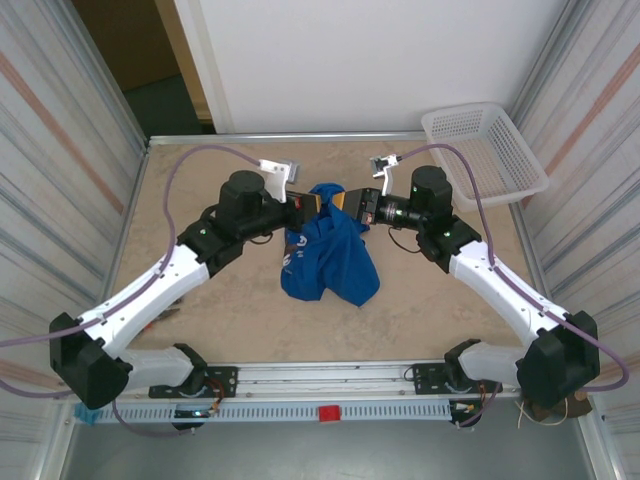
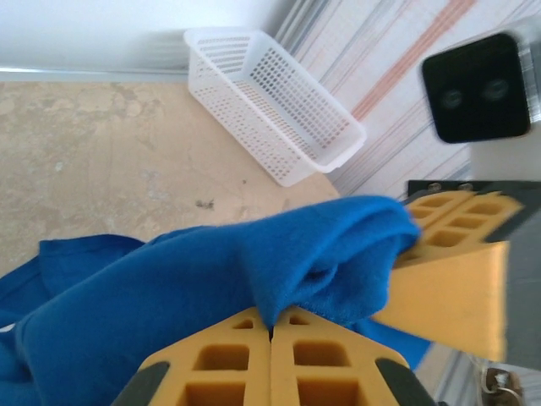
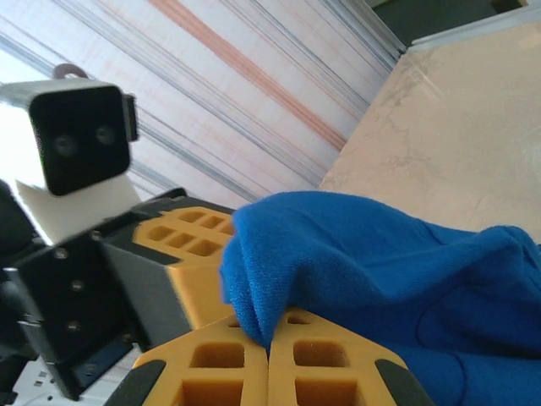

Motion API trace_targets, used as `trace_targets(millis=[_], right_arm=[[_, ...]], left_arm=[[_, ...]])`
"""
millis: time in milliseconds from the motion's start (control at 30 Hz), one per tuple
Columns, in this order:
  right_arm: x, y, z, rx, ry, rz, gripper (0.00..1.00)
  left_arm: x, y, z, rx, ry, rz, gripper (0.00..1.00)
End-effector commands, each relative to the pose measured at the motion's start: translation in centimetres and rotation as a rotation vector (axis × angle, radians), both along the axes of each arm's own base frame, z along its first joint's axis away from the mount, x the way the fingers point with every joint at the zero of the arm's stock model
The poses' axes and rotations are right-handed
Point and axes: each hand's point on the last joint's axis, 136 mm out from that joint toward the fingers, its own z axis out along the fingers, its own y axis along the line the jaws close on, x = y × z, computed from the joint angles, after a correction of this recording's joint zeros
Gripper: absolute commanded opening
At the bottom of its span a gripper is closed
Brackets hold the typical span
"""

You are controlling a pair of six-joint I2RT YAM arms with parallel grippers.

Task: Fold the inside-out t-shirt

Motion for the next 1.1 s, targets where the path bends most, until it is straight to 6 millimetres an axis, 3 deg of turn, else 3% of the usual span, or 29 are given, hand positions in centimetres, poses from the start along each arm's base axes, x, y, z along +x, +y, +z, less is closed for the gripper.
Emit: trace_targets(millis=[0, 33, 67, 167, 367, 600, 667, 767, 867, 1000, 1067], right_arm=[[2.1, -1.1, -1.7, -0.092, -0.002, -0.089, 0.27], [3.4, -2.0, -3.2, -0.168, 0.019, -0.152, 0.44], [4.3, -2.6, -4.3, -0.225, 0.029, -0.186, 0.52], [5.2, -3.8, -6.0, -0.304, 0.06, -0.231, 0.57], [1.2, -4.4, -2.6, -0.311, -0.021, -0.265, 0.56], [-3.5, -2.4, 1.6, -0.294, -0.145, -0.244, 0.33], [-4.0, -1.5, 2.2, -0.289, -0.167, -0.232, 0.36], [-3.8, -0.3, 2.5, -0.297, -0.18, -0.218, 0.57], [-2.5, 0.9, 1.7, -0.33, -0.174, -0.219, 0.59], [-0.2, 1.0, 0.2, -0.401, -0.174, -0.284, 0.47], [0.7, 0.9, 0.2, -0.411, -0.184, -0.308, 0.18]], left_arm=[[-1.4, 0.3, 5.5, -0.139, -0.012, -0.096, 0.0], [-1.7, 0.4, 6.7, -0.2, 0.012, -0.134, 0.0], [-1.8, 0.6, 7.6, -0.254, 0.042, -0.157, 0.0], [-1.8, 1.4, 9.7, -0.389, 0.112, -0.197, 0.0], [-2.0, 1.7, 10.4, -0.463, 0.15, -0.227, 0.0], [-1.7, 1.6, 9.5, -0.454, 0.165, -0.219, 0.0], [-1.7, 1.6, 9.5, -0.453, 0.165, -0.214, 0.0], [-1.6, 1.7, 9.3, -0.453, 0.169, -0.208, 0.0], [-1.7, 1.7, 9.4, -0.455, 0.169, -0.208, 0.0], [-1.7, 1.8, 9.3, -0.457, 0.17, -0.202, 0.0], [-1.6, 1.9, 8.9, -0.456, 0.179, -0.188, 0.0]])
